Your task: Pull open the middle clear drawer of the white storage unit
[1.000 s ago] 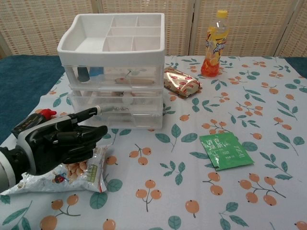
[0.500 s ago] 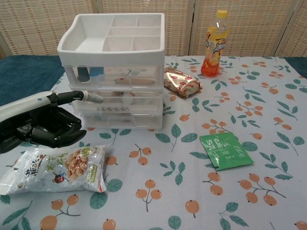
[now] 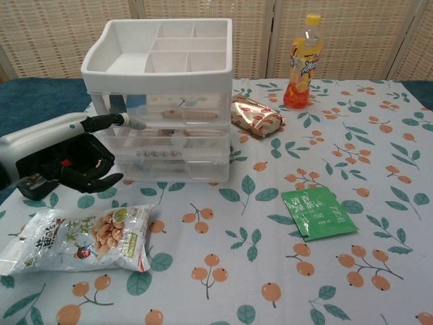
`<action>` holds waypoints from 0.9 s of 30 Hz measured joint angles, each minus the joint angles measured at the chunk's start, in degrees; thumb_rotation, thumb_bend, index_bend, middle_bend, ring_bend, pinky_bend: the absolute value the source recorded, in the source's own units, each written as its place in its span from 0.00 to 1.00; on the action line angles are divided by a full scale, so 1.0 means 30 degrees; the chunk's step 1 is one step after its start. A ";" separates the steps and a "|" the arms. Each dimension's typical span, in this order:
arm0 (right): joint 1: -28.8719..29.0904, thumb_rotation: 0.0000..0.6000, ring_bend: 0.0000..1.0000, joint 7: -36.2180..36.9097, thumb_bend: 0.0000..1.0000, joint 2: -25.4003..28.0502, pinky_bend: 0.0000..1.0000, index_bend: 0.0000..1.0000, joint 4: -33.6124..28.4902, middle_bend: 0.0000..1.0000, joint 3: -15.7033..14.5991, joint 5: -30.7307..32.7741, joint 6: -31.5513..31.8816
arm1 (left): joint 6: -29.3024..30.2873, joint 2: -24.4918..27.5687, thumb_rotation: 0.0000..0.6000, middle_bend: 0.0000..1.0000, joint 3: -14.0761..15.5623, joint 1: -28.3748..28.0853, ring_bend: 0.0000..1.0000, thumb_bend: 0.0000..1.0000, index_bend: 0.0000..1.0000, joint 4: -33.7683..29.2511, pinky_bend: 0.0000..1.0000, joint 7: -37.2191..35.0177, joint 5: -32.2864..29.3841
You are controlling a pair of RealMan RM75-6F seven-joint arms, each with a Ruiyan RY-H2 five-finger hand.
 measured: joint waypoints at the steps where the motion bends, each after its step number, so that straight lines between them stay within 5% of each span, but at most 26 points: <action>1: -0.0027 1.00 0.14 0.0016 0.34 -0.0001 0.21 0.08 0.0019 0.21 -0.0003 0.0015 0.0028 | -0.0099 -0.0124 1.00 0.82 -0.0033 -0.0139 0.94 0.38 0.14 0.0171 1.00 0.0119 -0.0226; 27: -0.0094 1.00 0.14 -0.0056 0.34 -0.0085 0.21 0.08 0.0034 0.21 -0.0016 0.0143 -0.0074 | 0.0193 -0.0644 1.00 0.82 0.0321 -0.1103 0.94 0.38 0.26 0.0970 1.00 0.1141 -0.0912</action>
